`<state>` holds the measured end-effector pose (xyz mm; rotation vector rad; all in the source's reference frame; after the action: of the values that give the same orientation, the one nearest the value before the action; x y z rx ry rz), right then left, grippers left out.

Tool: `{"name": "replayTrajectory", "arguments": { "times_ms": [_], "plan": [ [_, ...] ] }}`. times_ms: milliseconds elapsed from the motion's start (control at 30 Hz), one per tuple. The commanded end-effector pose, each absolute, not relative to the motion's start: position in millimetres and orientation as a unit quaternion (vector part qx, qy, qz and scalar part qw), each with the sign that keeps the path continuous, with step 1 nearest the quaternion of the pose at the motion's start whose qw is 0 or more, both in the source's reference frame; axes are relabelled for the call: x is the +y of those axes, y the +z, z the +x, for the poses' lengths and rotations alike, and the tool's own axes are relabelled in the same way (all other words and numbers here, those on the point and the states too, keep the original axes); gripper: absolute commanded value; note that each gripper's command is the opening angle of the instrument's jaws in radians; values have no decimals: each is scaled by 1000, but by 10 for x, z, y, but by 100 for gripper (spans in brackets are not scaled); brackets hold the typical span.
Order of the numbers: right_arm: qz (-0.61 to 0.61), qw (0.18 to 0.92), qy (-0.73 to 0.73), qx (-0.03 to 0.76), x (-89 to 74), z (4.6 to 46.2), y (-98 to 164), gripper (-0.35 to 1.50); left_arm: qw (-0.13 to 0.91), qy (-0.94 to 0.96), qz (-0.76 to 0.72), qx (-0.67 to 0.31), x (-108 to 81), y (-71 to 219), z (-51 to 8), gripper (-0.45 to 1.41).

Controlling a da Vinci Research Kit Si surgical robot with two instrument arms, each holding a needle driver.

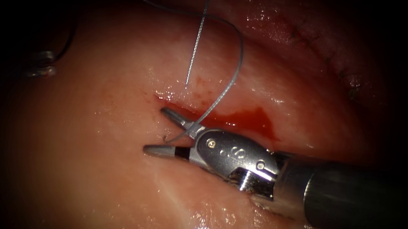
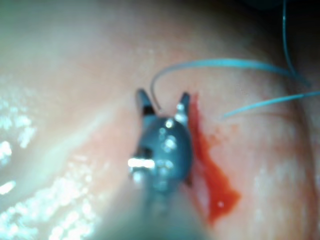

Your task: Wound Closure

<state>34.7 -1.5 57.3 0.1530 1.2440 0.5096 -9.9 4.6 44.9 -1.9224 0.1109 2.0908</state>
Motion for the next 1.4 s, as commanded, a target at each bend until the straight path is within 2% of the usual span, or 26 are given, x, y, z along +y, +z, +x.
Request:
{"name": "replayTrajectory", "arguments": {
  "times_ms": [33,233,333,500,533,767,967,1133,1167,1233,1300,1400],
  "plan": [
    [76,780,229,578,-18,354,580,-35,149,726,-671,34,37,458,-107,-45],
    [105,786,222,567,-31,340,580,-35,149,721,-676,25,25,464,-115,-45],
    [115,786,221,567,-44,319,571,-35,144,717,-681,20,19,465,-118,-45],
    [120,788,215,564,-80,258,536,-35,132,705,-697,4,8,455,-127,-45],
    [116,790,215,563,-94,234,521,-35,122,700,-704,-6,4,449,-132,-45],
    [106,789,225,562,-132,167,478,-35,101,692,-714,-28,-8,434,-150,-45],
    [104,790,227,560,-155,140,458,-35,92,685,-722,-41,-10,423,-157,-45],
    [109,788,227,562,-161,147,450,-33,90,686,-721,-39,2,417,-150,-45],
    [107,786,230,564,-158,151,450,34,91,687,-720,-37,5,416,-148,-45],
    [91,779,233,575,-146,162,450,133,93,693,-714,-24,19,410,-134,-45],
    [73,772,234,586,-135,168,453,148,102,691,-716,-11,33,403,-116,-45],
    [67,775,233,584,-122,165,458,148,118,690,-714,6,48,397,-93,-45]
  ]
}}
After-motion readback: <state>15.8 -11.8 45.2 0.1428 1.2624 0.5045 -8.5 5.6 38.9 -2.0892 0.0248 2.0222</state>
